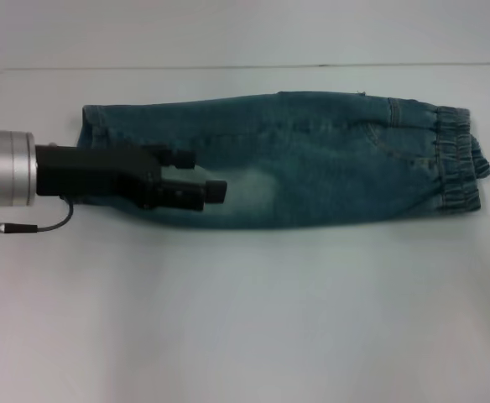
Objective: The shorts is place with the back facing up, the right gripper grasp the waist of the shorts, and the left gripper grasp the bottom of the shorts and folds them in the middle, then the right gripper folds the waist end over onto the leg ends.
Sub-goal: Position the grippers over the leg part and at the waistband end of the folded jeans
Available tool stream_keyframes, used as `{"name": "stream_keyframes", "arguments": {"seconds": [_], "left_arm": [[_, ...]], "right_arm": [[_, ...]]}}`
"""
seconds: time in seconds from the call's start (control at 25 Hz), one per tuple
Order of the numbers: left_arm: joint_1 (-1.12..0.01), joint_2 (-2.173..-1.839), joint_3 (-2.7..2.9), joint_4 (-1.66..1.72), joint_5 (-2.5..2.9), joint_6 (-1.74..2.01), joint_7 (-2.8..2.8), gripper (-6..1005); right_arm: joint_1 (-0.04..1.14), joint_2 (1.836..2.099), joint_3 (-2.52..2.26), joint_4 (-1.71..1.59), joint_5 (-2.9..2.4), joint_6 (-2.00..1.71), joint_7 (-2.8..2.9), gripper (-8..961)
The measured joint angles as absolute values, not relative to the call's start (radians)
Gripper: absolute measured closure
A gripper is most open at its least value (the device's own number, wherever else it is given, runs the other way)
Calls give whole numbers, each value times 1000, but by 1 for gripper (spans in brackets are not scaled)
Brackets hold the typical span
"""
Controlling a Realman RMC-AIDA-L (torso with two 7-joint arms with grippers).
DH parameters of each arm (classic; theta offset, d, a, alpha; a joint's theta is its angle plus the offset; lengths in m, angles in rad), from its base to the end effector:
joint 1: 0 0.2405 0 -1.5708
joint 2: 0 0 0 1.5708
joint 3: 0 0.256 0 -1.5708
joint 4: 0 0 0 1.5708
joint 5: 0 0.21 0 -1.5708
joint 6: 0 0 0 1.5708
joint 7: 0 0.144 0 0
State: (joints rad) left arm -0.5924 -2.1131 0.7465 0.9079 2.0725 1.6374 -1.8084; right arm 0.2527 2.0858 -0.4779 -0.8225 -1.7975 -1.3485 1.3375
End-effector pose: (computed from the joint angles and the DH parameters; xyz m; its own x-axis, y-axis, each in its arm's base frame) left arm -0.2125 0.3490 0.0159 0.7532 0.4958 0.4323 0.5565 -0.8306 -0.0169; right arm 0.3614 0.2928 0.0875 0.6805 -0.2946 -0.6710 -0.7164 -0.4597 -0.5248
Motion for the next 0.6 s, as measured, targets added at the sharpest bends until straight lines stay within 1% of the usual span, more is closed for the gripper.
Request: {"name": "stream_keyframes", "arguments": {"seconds": [0.12, 0.28, 0.36, 0.4, 0.52, 0.6], "left_arm": [[-594, -2112, 750, 893, 2078, 1637, -1797, 61], [-599, -2114, 765, 890, 2082, 1635, -1795, 60], [-601, -2113, 774, 890, 2084, 1632, -1794, 60], [-603, -2113, 780, 890, 2085, 1630, -1794, 60], [-606, -2113, 795, 890, 2087, 1622, -1797, 60], [-608, -2113, 801, 890, 2087, 1617, -1799, 60]], "right_arm": [[243, 2083, -461, -734, -1796, -1343, 1217, 41], [263, 2082, -466, -671, -1844, -1297, 1143, 41], [300, 2069, -469, -636, -1904, -1274, 1148, 39], [300, 2069, -469, -636, -1904, -1274, 1148, 38], [339, 2050, -469, -613, -1966, -1254, 1208, 34], [356, 2045, -471, -612, -1996, -1249, 1247, 33]]}}
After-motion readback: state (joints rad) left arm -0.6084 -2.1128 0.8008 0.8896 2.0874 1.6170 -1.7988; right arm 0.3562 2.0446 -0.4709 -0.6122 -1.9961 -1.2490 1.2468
